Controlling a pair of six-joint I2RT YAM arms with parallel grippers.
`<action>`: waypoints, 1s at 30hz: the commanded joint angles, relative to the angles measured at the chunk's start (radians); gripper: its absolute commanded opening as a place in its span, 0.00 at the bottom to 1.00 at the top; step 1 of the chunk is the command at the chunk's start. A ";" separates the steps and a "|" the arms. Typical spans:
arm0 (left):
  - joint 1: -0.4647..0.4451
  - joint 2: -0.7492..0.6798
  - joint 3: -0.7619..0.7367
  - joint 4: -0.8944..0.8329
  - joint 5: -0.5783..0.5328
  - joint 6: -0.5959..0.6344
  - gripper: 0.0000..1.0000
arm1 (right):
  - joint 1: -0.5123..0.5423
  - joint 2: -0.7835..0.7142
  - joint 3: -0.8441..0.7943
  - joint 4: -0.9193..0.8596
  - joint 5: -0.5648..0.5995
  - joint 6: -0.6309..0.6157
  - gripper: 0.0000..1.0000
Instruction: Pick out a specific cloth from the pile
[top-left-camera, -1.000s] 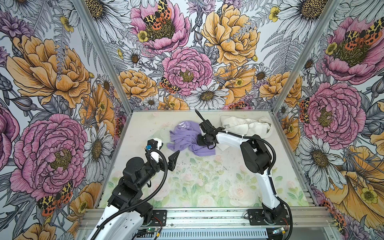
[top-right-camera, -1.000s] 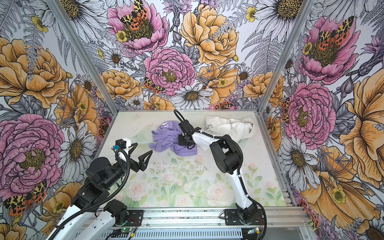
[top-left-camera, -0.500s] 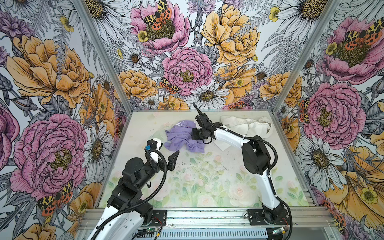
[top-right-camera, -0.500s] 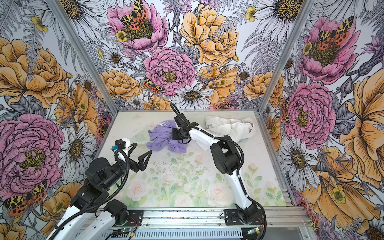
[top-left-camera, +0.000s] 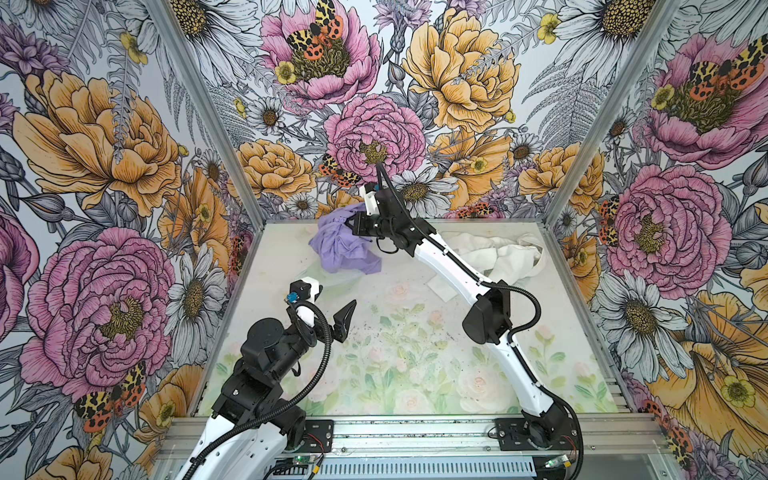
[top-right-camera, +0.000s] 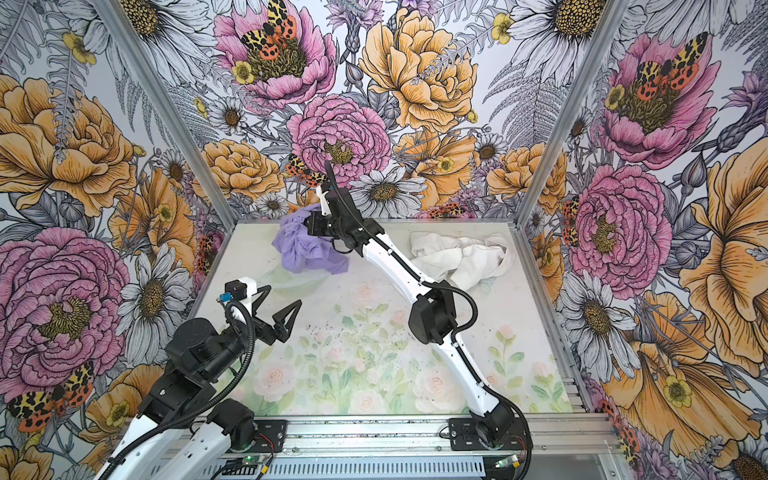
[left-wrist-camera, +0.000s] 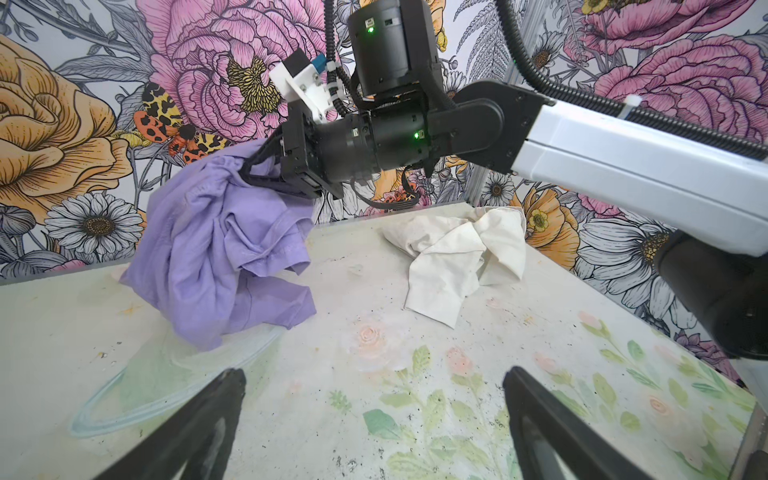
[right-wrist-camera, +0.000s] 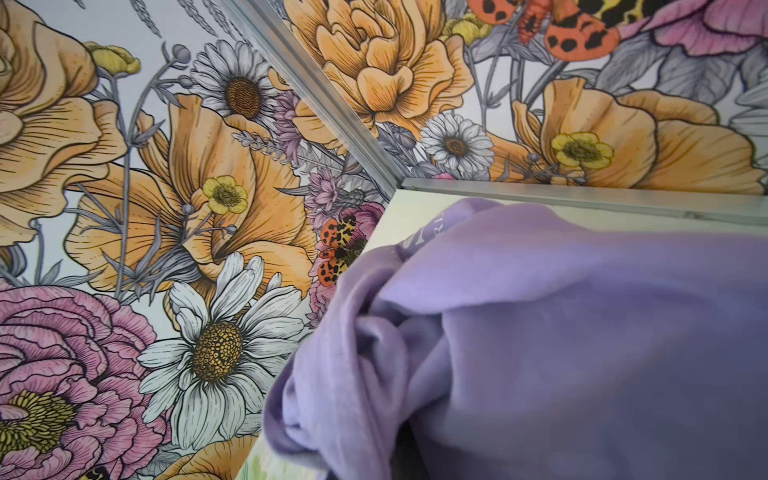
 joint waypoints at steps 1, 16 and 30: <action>0.008 -0.011 -0.017 -0.005 -0.023 -0.003 0.99 | 0.006 0.038 0.098 0.114 -0.059 0.024 0.00; 0.014 -0.013 -0.016 -0.005 -0.025 -0.003 0.99 | 0.013 0.090 -0.155 0.250 0.023 0.180 0.00; 0.016 -0.011 -0.018 -0.005 -0.032 -0.003 0.99 | 0.071 0.100 -0.351 0.148 0.140 0.250 0.08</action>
